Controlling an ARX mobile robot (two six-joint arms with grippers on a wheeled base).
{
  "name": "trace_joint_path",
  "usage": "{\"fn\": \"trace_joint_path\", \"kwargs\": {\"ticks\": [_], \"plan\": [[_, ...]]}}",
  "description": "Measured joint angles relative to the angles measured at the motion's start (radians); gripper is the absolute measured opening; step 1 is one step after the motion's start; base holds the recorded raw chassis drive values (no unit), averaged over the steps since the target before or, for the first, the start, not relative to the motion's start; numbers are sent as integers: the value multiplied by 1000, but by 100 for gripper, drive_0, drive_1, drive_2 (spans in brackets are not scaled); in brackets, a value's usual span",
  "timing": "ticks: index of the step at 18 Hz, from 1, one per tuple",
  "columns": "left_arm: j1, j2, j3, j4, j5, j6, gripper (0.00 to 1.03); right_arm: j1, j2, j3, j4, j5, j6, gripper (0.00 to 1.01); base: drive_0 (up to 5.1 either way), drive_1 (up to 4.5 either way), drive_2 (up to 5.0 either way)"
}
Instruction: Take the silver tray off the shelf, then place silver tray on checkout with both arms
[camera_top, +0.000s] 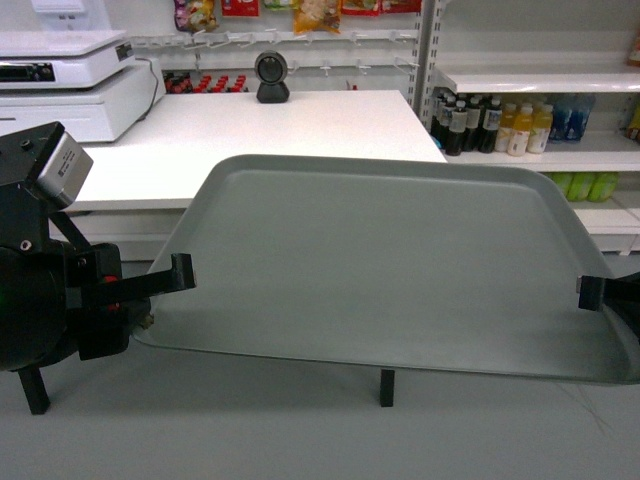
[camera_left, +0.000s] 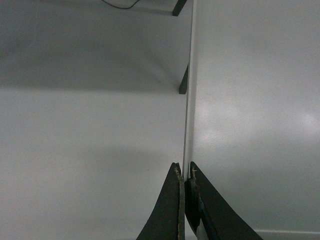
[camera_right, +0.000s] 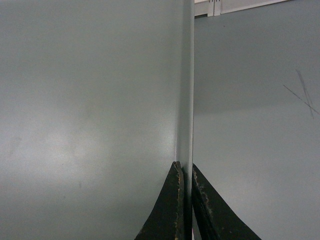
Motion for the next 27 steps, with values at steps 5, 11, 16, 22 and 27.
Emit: {"fn": "trace_joint_path", "kwargs": {"ticks": [5, 11, 16, 22, 27], "plan": [[2, 0, 0, 1, 1, 0, 3, 1, 0, 0, 2, 0, 0, 4, -503, 242, 242], [5, 0, 0, -1, -2, 11, 3, 11, 0, 2, -2, 4, 1, 4, -94, 31, 31], [3, -1, 0, -4, -2, 10, 3, 5, -1, 1, -4, 3, 0, 4, 0, 433, -432], [3, -1, 0, -2, -2, 10, 3, 5, 0, 1, -1, 3, 0, 4, 5, 438, -429], [3, -1, 0, 0, -2, 10, 3, 6, 0, 1, 1, 3, 0, 4, 16, 449, -418]]}}
